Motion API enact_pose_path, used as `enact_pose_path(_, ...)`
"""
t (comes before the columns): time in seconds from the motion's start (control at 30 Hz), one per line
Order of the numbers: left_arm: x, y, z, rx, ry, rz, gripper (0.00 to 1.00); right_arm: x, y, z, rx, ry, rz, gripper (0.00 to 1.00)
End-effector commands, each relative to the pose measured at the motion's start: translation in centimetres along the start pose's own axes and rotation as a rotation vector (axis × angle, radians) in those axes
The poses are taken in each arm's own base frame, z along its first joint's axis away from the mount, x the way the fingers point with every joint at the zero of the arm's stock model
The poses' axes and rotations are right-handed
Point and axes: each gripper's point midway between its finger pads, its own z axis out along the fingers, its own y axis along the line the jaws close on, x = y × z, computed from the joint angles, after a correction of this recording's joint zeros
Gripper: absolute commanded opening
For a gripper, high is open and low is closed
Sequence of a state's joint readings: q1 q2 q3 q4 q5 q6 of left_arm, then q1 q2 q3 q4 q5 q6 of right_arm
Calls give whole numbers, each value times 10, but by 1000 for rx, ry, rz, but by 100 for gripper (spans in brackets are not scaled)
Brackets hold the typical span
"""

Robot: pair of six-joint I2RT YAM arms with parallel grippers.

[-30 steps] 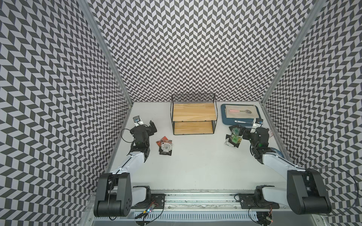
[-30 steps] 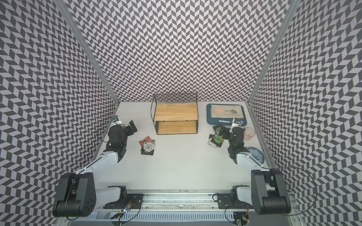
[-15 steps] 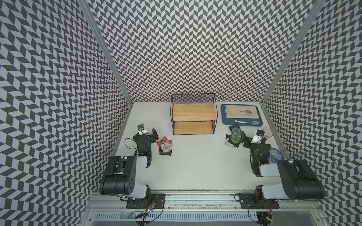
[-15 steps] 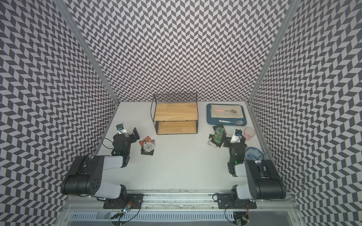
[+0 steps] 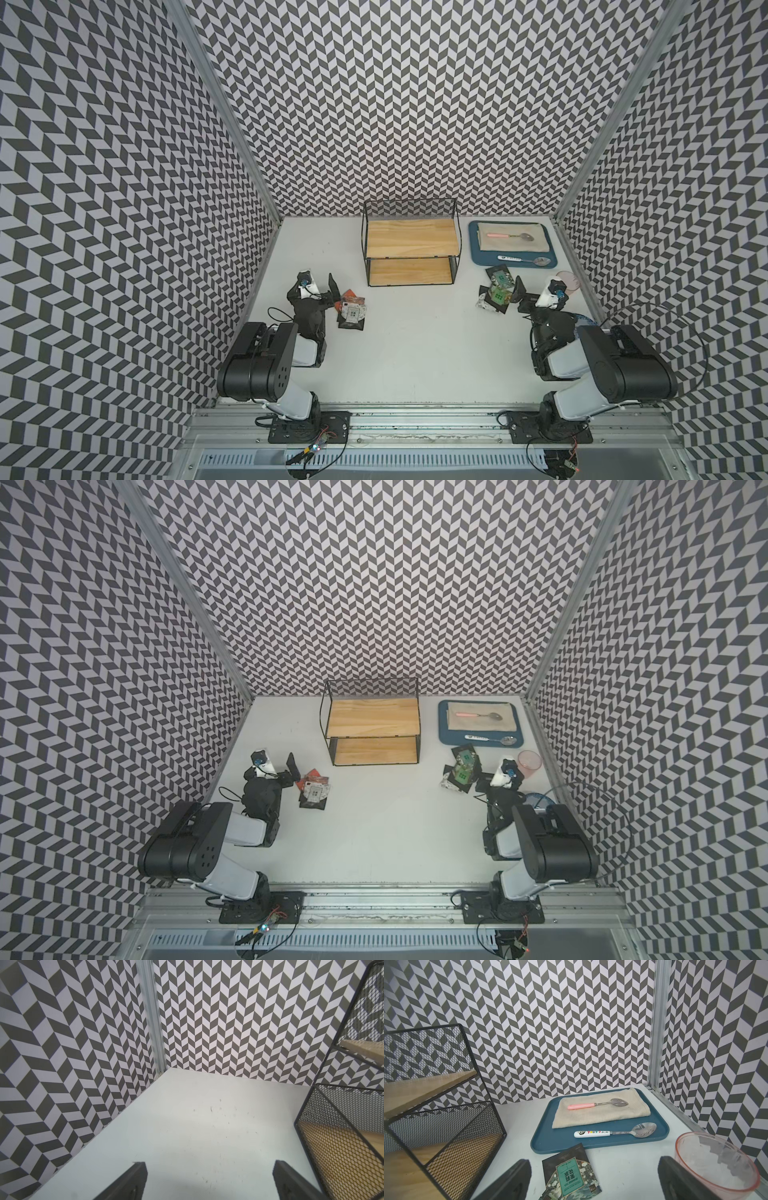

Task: Remove the tea bags from the shelf
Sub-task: Reset both arms

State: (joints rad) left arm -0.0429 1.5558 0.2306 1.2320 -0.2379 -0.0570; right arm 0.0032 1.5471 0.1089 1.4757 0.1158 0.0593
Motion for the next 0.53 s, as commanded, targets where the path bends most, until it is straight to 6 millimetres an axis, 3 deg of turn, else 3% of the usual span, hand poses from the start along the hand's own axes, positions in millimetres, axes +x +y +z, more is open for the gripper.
enact_pose_path(0.0,-14,0,1,3,-50,-6,100,-8,1,5,2,-27,-6,99)
enact_pose_path(0.5,-14,-1,2,4,-42,-7,100,-4,2,12,23,-3,-18,99)
